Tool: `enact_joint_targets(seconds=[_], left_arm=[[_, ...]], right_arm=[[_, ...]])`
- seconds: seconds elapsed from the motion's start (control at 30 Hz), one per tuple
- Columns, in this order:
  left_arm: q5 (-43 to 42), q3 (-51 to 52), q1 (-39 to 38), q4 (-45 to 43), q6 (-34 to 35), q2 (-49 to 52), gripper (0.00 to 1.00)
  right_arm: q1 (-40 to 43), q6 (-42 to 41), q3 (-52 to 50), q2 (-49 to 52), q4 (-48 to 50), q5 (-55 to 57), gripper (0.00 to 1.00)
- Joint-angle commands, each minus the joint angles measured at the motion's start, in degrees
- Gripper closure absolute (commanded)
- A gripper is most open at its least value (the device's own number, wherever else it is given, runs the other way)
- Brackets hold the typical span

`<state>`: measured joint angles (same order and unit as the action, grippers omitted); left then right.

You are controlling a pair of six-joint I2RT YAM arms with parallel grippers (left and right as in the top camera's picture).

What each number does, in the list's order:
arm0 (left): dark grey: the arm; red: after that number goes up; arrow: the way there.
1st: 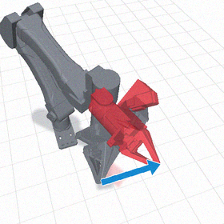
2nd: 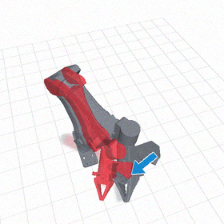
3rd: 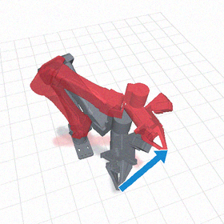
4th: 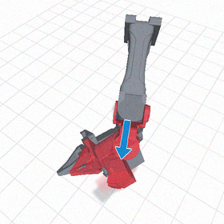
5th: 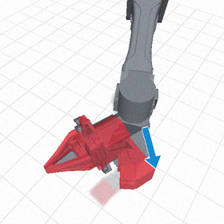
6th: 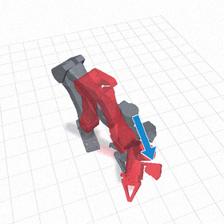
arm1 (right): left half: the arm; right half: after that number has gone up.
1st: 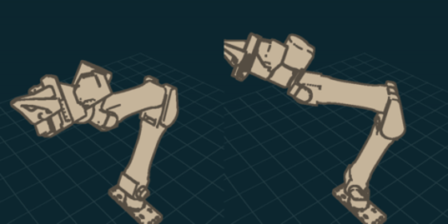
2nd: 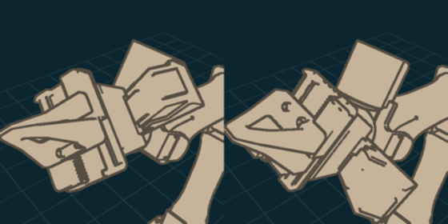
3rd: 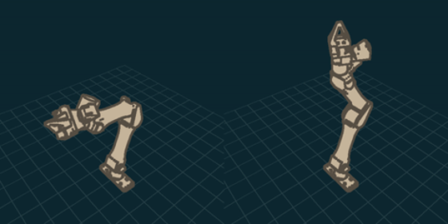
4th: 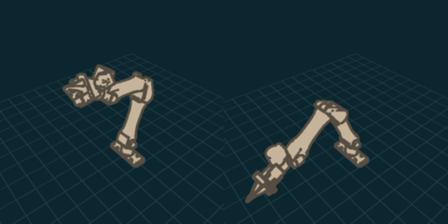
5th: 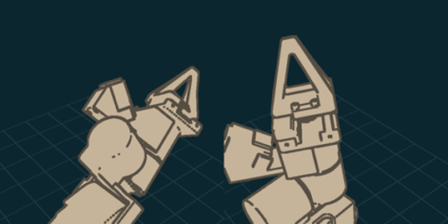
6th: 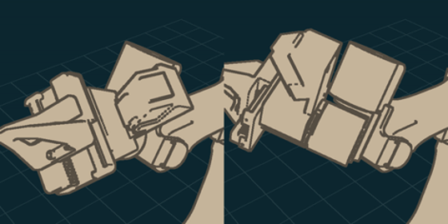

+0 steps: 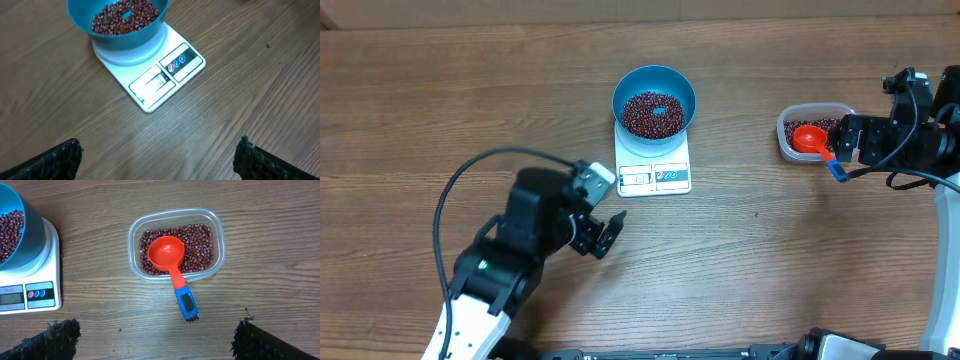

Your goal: Scoop item into bowl and weigh 150g on scale

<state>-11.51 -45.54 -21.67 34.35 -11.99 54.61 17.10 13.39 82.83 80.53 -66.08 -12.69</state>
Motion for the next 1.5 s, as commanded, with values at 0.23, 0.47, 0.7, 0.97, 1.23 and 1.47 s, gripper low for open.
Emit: enact_joint_targets(seconds=[0.23,0.47,0.7,0.97,1.23,1.47], left_arm=[[-13.7,15.3,9.2,-8.9,0.9,-17.0,0.0],[-13.6,27.6,12.4,-26.9,0.8,-30.6,0.0],[-12.9,40.2,15.4,-48.0,0.4,-41.0,0.0],[-7.5,45.3,18.6,-47.4,0.4,-50.4,0.0],[-3.1,45.3,21.2,-38.1,0.7,-54.4,0.0],[5.0,45.3,22.2,-30.1,5.8,-54.4,0.0]], right_arm=[[-0.2,0.2,1.2,0.0,0.1,-0.5,0.0],[-0.2,0.2,1.2,0.0,0.1,-0.5,0.0],[-0.2,0.2,1.2,0.0,0.1,-0.5,0.0],[-0.2,0.2,1.2,0.0,0.1,-0.5,0.0],[-0.2,0.2,1.2,0.0,0.1,-0.5,0.0],[-0.2,0.2,1.2,0.0,0.1,-0.5,0.0]])
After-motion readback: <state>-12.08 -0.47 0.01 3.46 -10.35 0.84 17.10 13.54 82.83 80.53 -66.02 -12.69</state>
